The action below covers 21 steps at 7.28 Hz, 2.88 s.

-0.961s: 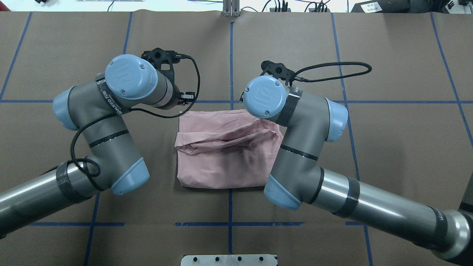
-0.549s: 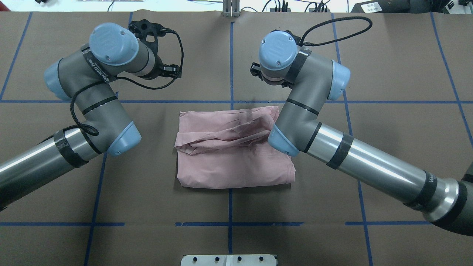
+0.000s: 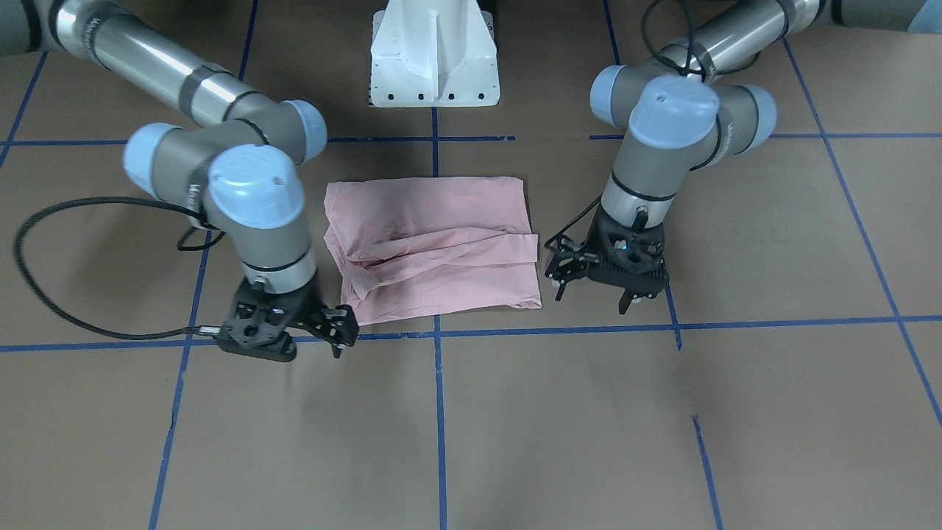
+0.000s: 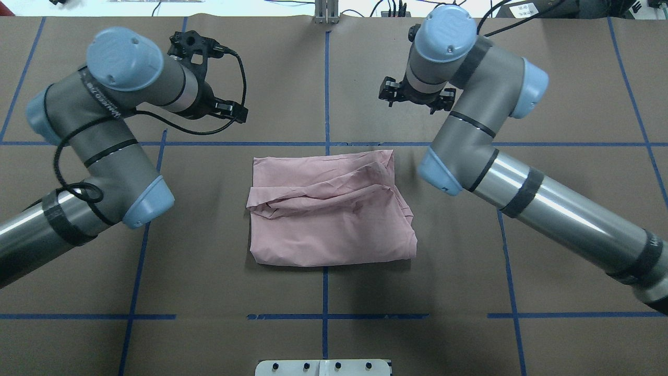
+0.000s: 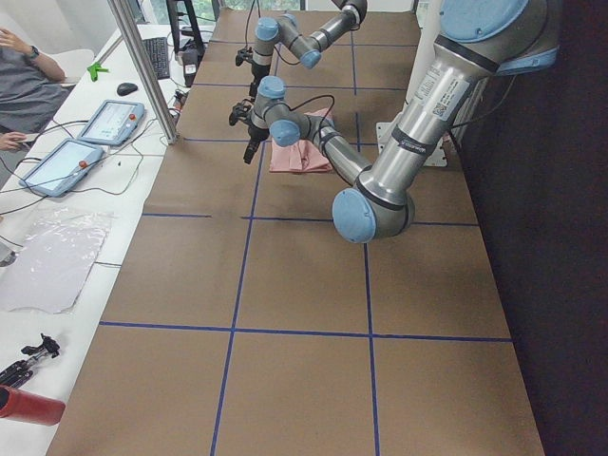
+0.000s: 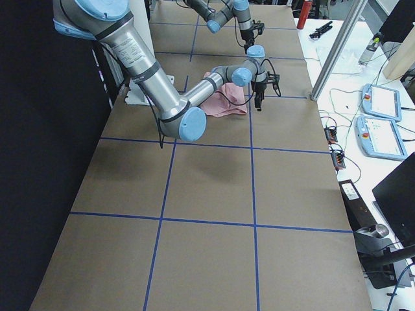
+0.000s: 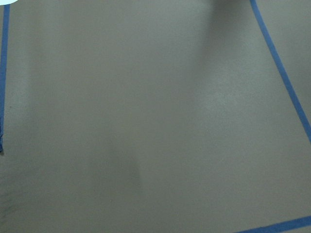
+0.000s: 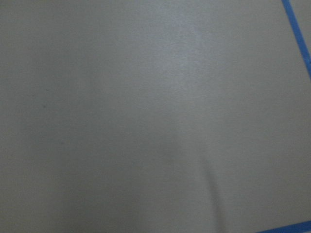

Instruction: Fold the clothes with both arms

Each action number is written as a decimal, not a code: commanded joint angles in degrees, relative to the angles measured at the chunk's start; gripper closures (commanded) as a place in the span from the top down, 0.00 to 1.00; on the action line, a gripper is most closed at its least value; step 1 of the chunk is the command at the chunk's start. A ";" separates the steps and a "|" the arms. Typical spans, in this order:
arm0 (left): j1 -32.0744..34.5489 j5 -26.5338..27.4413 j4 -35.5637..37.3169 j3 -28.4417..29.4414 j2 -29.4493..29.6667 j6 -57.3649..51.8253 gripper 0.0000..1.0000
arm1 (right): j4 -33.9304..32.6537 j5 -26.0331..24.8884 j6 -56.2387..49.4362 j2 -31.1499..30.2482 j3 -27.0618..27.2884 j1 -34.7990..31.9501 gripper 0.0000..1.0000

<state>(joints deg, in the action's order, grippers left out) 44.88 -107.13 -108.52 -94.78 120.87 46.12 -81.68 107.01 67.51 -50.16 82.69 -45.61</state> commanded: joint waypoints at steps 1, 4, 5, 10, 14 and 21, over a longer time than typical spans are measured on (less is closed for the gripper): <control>2.48 -3.07 1.54 -8.99 -7.55 -7.16 0.99 | -0.14 7.04 -12.69 -11.22 10.17 -6.29 1.00; 18.68 -11.67 2.61 -11.66 -17.83 -32.30 0.99 | 0.12 18.83 -44.55 -26.78 12.23 -23.67 1.00; 25.97 -14.13 2.78 -10.88 -21.09 -43.37 1.00 | -0.14 19.72 -54.32 -31.18 11.71 -29.91 1.00; 37.98 -23.99 -0.71 4.37 -30.78 -50.34 1.00 | 1.44 20.96 -61.01 -44.48 10.12 -38.41 1.00; 46.95 -28.05 15.32 1.44 -31.75 -56.72 1.00 | -5.68 26.68 -62.15 -46.33 13.63 -43.51 1.00; 47.75 -27.52 15.53 1.26 -34.21 -56.67 1.00 | -5.06 22.11 -61.80 -47.84 13.37 -43.33 1.00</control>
<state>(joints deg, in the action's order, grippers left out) 92.77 -134.71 -92.78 -93.14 87.31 -10.47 -86.78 129.14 5.77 -97.89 96.05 -88.95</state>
